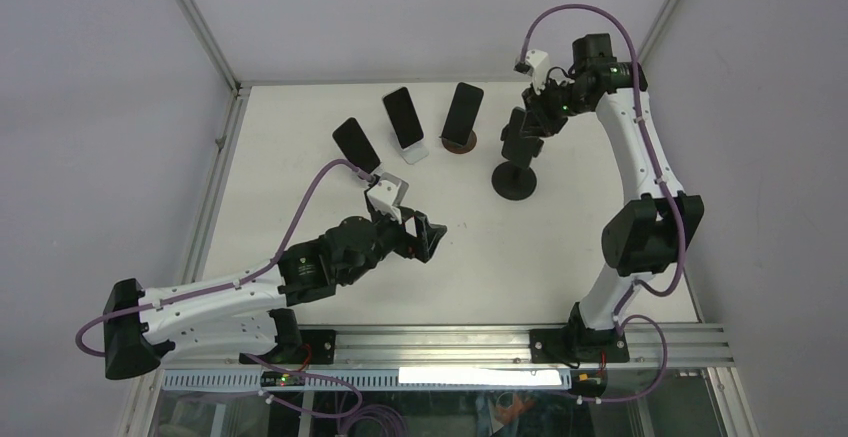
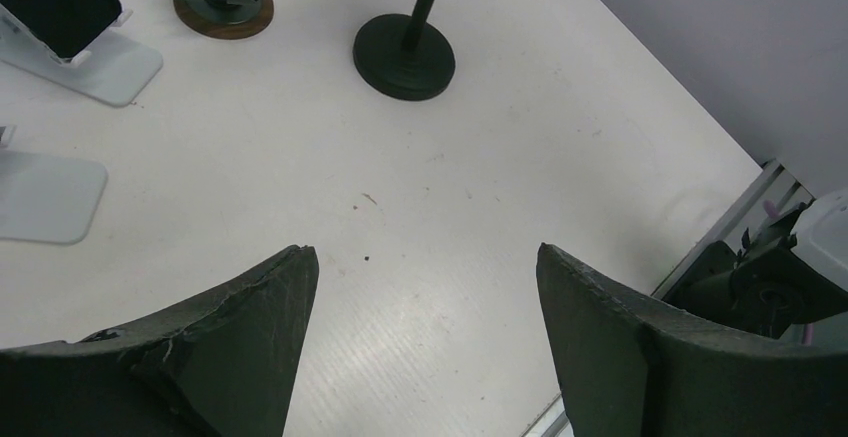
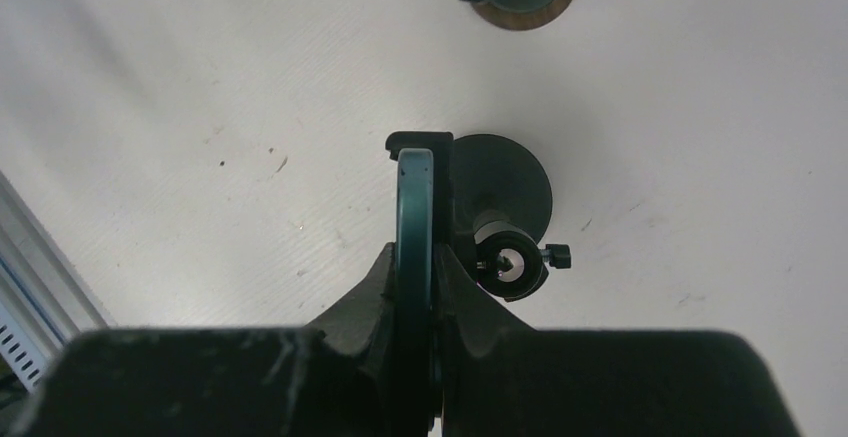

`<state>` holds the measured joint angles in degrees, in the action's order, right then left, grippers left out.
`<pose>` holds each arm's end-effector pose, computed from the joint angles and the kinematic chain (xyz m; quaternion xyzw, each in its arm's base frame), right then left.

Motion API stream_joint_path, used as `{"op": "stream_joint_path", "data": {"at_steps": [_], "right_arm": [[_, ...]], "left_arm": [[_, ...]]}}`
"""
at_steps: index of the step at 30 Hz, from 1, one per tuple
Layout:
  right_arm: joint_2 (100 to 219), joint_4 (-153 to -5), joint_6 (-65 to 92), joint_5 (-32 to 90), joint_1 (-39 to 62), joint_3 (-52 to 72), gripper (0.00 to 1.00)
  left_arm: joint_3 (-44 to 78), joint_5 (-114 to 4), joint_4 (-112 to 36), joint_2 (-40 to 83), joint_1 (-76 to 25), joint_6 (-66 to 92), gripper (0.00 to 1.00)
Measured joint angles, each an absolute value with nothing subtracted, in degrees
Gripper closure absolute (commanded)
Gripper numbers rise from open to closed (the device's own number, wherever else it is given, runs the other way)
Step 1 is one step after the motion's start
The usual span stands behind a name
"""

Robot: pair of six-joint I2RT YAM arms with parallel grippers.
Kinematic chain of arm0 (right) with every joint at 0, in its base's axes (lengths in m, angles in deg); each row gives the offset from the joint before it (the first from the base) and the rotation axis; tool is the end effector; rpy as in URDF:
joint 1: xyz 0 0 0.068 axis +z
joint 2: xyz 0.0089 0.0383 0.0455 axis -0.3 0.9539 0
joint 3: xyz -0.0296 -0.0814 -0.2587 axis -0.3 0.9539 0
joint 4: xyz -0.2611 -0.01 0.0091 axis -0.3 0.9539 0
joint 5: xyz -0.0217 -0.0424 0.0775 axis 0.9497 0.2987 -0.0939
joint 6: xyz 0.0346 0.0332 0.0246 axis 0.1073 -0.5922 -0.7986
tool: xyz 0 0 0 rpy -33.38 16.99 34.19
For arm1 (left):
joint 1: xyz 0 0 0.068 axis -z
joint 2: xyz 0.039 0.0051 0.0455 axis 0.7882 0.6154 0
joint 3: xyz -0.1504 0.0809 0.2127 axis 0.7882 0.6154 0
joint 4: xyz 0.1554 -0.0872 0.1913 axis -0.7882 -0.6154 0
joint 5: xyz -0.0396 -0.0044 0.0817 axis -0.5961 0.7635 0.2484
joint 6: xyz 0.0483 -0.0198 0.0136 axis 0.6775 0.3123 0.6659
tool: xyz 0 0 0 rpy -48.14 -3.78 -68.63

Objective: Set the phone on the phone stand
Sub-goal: Move the phone stand with the phone to the center of the board.

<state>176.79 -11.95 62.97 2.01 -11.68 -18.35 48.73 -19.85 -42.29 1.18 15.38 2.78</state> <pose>0.3408 0.0548 0.3679 -0.4476 0.8139 0.2001 0.3118 0.1000 -0.1984 0.2967 0.1753 0.7725 -0.2761 0.5443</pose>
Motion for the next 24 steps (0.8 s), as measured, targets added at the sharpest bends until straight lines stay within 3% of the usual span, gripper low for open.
{"op": "stream_joint_path", "data": {"at_steps": [6,13,20,24], "right_arm": [[184.76,-14.18,59.87,0.09,-13.05,-27.20,0.98],[191.54,-16.37,56.57,-0.85,-13.25,-35.07,0.72],[191.74,-17.16,55.63,-1.51,-13.21,-35.27,0.52],[190.97,-17.20,55.15,-1.51,-13.34,-35.14,0.35]], "left_arm": [[48.93,-19.87,-43.47,0.59,14.63,2.76,0.18],[48.93,-19.89,-44.30,-0.22,13.85,2.65,0.18],[48.93,-20.42,-44.93,-0.85,13.12,2.34,0.18],[48.56,-22.30,-45.72,-0.81,13.10,1.56,0.17]]}}
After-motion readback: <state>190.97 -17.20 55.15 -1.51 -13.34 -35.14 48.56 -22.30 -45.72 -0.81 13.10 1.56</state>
